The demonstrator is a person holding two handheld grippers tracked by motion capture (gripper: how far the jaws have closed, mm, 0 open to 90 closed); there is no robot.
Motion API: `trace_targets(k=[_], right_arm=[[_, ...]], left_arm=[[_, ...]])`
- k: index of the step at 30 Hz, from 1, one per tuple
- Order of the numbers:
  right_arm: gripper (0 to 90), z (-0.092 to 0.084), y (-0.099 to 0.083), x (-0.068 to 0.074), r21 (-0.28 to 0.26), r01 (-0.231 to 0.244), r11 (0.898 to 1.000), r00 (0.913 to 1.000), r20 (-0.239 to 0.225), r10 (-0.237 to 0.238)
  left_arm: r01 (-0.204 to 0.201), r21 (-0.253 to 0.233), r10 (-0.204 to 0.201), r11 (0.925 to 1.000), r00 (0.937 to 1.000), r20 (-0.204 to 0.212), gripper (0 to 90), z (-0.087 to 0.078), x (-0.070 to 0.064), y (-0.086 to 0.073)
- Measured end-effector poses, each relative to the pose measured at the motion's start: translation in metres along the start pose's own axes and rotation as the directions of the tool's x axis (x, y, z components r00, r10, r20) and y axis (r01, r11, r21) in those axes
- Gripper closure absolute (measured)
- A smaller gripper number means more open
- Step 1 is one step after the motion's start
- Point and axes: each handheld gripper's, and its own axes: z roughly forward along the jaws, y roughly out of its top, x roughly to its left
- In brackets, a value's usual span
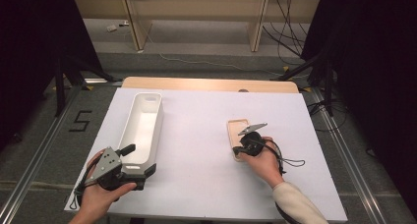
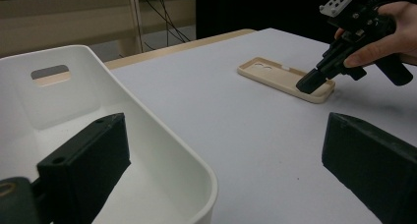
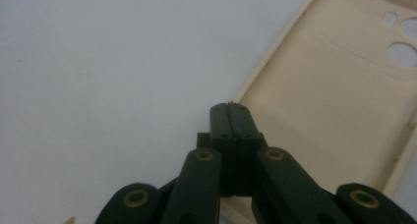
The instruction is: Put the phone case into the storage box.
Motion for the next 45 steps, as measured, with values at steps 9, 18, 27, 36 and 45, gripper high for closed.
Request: trace_targets(k=[9,18,27,36,45], right_arm=[[90.0,0.002,0.004,0.002,0.001,-0.009,1.000,1.0000,-0.005,0.009],[90.0,0.004,0.007,0.005,0.006,-0.033,0.999,0.9994,-0.012,0.033],[90.0,0.007,0.009,0.005,-0.008,-0.019,1.000,0.9998,-0.008,0.019],[86.0,0.004,0.009,0.003,-0.032,-0.008,0.999,1.0000,0.005,0.009],[65.6,-0.008,0.008,-0.002,-0.103,0.020,0.994,0.9987,0.048,-0.015]], left_arm=[[0.011,0.008,-0.011,0.9999,0.9999,-0.008,3.3,-0.001,-0.002,0.000],[0.012,0.007,-0.012,0.9999,0.9999,-0.008,3.3,-0.001,-0.002,0.000],[0.010,0.006,-0.010,0.9999,0.9999,-0.008,3.3,-0.001,-0.002,0.000],[0.010,0.009,-0.010,0.9999,0.9999,-0.005,3.4,-0.001,-0.002,0.000],[-0.004,0.000,0.004,1.0000,1.0000,0.004,3.4,0.000,0.000,0.000]])
